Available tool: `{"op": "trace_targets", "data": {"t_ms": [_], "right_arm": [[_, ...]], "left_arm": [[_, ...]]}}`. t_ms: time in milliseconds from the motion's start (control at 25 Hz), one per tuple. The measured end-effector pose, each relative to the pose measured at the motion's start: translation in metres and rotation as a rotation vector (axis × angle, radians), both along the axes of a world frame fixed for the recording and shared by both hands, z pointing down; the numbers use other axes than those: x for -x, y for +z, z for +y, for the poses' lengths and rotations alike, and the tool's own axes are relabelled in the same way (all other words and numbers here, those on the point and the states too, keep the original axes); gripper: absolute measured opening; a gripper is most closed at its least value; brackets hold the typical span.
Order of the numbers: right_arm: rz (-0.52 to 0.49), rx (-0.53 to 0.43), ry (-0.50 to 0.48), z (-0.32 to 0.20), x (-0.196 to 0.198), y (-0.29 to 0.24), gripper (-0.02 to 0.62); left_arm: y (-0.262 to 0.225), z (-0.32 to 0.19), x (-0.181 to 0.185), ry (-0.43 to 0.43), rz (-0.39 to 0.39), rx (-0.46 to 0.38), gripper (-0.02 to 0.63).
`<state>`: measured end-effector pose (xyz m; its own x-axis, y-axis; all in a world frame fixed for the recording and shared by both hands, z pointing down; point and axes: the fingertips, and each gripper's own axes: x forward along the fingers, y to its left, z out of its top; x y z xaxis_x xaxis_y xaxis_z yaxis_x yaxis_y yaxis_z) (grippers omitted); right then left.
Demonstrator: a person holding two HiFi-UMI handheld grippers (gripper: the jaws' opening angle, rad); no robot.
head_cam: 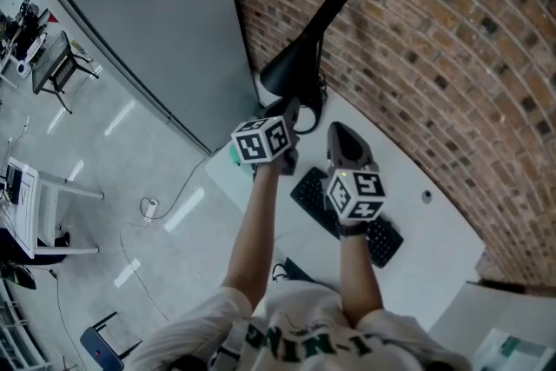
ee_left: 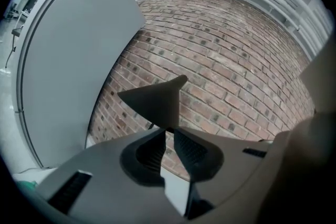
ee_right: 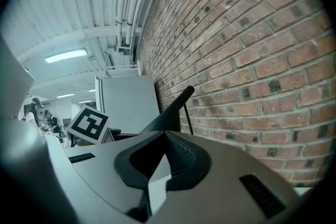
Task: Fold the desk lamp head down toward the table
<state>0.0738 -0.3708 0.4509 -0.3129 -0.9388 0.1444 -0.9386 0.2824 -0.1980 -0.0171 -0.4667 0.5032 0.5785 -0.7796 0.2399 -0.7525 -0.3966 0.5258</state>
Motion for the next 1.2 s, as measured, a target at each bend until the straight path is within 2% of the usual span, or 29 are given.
{"op": "trace_targets", "data": {"t_ms": [800,1200], "right_arm": [[-0.021,0.08,0.009,-0.018,0.001,0.036,0.005],[-0.029,0.111,0.046,-0.026,-0.019,0.052,0.005]], "left_arm": [[0.049,-0.022,-0.019,0.021,0.078,0.069,0.049],[0.067,-0.033,-0.029,0.023,0.097,0.099,0.052]]}}
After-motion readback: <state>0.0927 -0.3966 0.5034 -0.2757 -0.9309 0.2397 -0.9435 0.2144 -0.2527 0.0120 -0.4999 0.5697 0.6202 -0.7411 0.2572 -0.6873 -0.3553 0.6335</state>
